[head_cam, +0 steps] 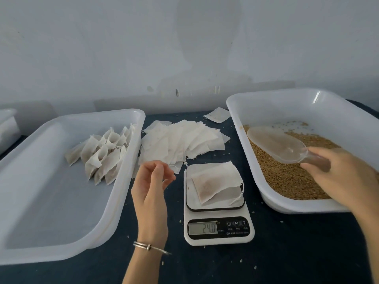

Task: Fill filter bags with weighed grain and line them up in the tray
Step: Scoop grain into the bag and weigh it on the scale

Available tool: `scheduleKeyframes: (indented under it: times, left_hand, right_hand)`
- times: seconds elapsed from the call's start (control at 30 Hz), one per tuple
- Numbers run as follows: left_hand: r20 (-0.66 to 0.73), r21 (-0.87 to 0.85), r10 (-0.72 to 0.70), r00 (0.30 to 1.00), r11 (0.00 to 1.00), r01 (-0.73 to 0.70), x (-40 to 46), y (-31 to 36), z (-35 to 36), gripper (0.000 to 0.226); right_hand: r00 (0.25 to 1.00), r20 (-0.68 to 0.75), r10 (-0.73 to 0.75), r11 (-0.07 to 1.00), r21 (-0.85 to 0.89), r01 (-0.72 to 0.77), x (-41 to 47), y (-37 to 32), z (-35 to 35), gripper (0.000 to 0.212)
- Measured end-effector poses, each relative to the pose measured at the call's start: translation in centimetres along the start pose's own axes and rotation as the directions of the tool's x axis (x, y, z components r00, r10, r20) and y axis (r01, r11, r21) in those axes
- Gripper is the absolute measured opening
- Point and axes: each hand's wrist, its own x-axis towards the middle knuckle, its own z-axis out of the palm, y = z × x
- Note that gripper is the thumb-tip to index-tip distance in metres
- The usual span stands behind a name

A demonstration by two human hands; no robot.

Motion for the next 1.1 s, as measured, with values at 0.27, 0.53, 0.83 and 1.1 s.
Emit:
scheduleKeyframes:
  times: [0.27, 0.53, 0.83, 1.1]
  left_hand:
    - [0.064, 0.031, 0.017, 0.998, 0.999, -0.019, -0.3, -0.2, 0.2, 0.014]
    - [0.534, 0.453, 0.098, 0.840, 0.806, -0.382, 0.5, 0.4, 3.5, 0.024]
    - [0.703, 0.705, -0.108, 0.704, 0.237, -0.668, 1.0, -1.2, 8.8, 0.028]
    - [0.496, 0.686, 0.061, 0.866, 0.584, -0.434, 1.5, 0.0, 6.3, 0.035]
  right_hand:
    - [0.995, 0.073, 0.066, 0.994, -0.096, -0.059, -0.1, -0.2, -0.3, 0.034]
    - [0.970, 0.206, 0.129, 0.887, -0.461, -0.020, 2.0, -1.3, -0.2, 0.006]
    - [0.954, 0.298, 0.018, 0.970, -0.237, 0.056, 1.2, 0.7, -1.7, 0.010]
    - [0.976, 0.187, -0.106, 0.994, 0.009, 0.107, 0.1, 0.0, -4.9, 0.038]
